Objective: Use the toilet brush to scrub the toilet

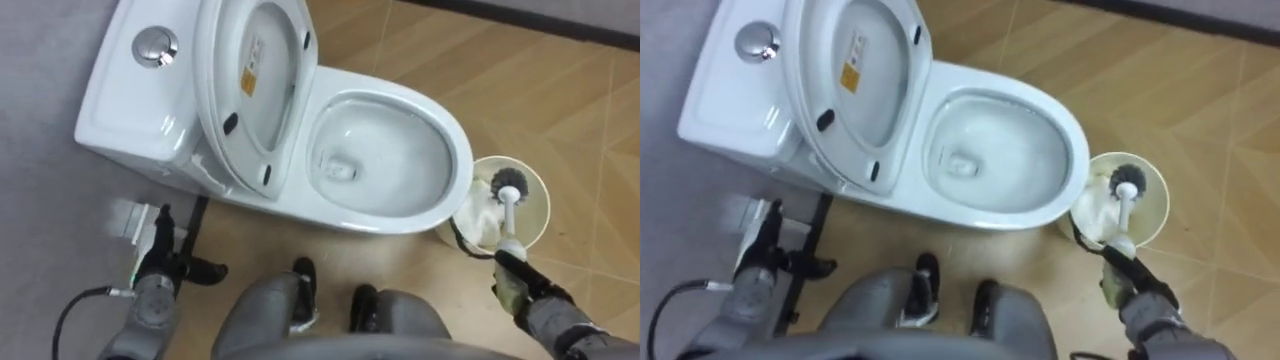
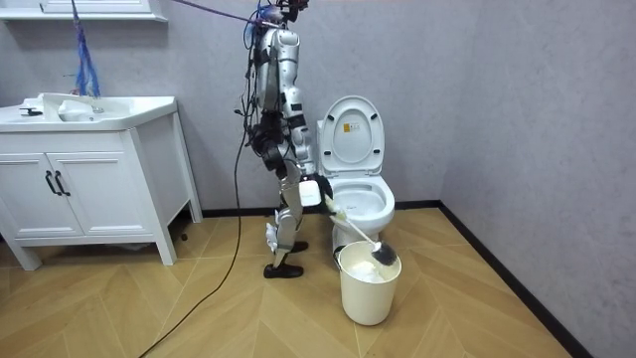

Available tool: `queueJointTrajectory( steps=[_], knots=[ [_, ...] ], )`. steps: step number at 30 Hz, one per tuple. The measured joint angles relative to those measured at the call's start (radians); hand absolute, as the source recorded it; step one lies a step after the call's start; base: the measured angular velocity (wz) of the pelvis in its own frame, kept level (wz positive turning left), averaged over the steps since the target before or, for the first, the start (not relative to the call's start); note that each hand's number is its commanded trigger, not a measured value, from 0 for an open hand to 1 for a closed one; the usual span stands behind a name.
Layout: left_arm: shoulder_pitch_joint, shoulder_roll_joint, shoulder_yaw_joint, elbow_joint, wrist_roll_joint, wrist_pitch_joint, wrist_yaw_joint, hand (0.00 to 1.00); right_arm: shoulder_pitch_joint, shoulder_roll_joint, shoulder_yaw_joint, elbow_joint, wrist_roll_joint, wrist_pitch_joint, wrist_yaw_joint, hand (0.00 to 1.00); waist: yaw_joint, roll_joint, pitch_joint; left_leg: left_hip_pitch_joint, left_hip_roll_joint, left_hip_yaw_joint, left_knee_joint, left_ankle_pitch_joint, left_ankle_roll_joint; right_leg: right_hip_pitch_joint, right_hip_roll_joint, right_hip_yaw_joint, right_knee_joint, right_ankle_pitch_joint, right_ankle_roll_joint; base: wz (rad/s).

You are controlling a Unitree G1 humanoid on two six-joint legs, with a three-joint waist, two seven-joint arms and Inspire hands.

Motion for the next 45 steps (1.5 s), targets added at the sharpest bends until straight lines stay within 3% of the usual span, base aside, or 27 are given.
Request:
queueJointTrajectory(
  steps=[5, 12, 17, 20, 29, 32, 35, 41, 45],
  knots=[
    [0.051, 0.000, 0.020, 0.004, 0.002, -0.025, -0.005, 0.00, 0.049, 0.001, -0.002, -0.081, -0.192, -0.011, -0.019, 1.00, -0.001, 0.003, 0.0010, 0.065, 0.002, -0.005, -0.033, -0.001, -0.002, 0.087, 0.016, -0.001, -0.086, 0.026, 0.005, 0.00],
    [0.134, -0.007, 0.073, -0.002, 0.009, -0.039, -0.001, 0.00, 0.149, 0.005, -0.010, -0.256, -0.480, -0.043, -0.037, 1.00, -0.001, 0.003, -0.0048, 0.178, -0.013, -0.008, -0.103, -0.006, -0.006, 0.212, 0.017, -0.004, -0.184, 0.039, 0.012, 0.00],
    [0.191, -0.014, 0.128, -0.010, 0.090, -0.056, 0.001, 0.00, 0.188, 0.018, -0.019, -0.351, -0.658, -0.060, -0.046, 1.00, 0.004, -0.006, -0.0144, 0.227, -0.015, -0.006, -0.129, -0.013, -0.011, 0.268, 0.020, -0.008, -0.224, 0.048, 0.014, -0.02],
    [0.218, -0.024, 0.160, -0.026, 0.164, -0.056, 0.002, 0.00, 0.239, 0.022, -0.019, -0.413, -0.748, -0.064, -0.038, 1.00, 0.004, -0.007, -0.0159, 0.258, -0.014, -0.017, -0.129, -0.025, -0.016, 0.307, 0.024, -0.021, -0.232, 0.048, 0.013, 0.07],
    [0.298, -0.041, 0.176, -0.382, 0.392, -0.056, 0.045, 0.00, 0.337, 0.023, -0.025, -0.610, -1.065, -0.086, 0.003, 1.00, 0.026, -0.003, -0.0155, 0.261, -0.015, -0.038, -0.119, -0.031, -0.018, 0.330, 0.024, -0.051, -0.232, 0.048, 0.014, 0.06],
    [0.328, -0.037, 0.208, -0.488, 0.472, -0.058, 0.057, 0.00, 0.374, 0.023, -0.024, -0.614, -1.086, -0.124, 0.033, 1.00, 0.030, -0.008, -0.0130, 0.251, -0.019, -0.057, -0.106, -0.030, -0.017, 0.331, 0.024, -0.058, -0.237, 0.047, 0.014, 0.17],
    [0.344, -0.036, 0.220, -0.605, 0.496, -0.060, 0.095, 0.00, 0.408, 0.023, -0.024, -0.613, -1.086, -0.131, 0.039, 1.00, 0.055, -0.007, -0.0114, 0.243, -0.023, -0.066, -0.089, -0.031, -0.017, 0.332, 0.025, -0.060, -0.252, 0.046, 0.015, 0.11],
    [0.307, -0.031, 0.217, -0.754, 0.599, -0.147, 0.194, 0.00, 0.429, 0.023, -0.022, -0.553, -1.209, -0.127, 0.138, 1.00, 0.053, -0.002, -0.0130, 0.240, -0.035, -0.083, -0.092, -0.027, -0.013, 0.334, 0.019, -0.081, -0.251, 0.043, 0.019, 0.09],
    [0.291, -0.029, 0.209, -0.769, 0.624, -0.159, 0.219, 0.00, 0.444, 0.023, -0.019, -0.487, -1.272, -0.121, 0.163, 1.00, 0.050, -0.007, -0.0133, 0.253, -0.033, -0.071, -0.107, -0.026, -0.012, 0.337, 0.016, -0.080, -0.246, 0.044, 0.019, -0.07]
  ],
)
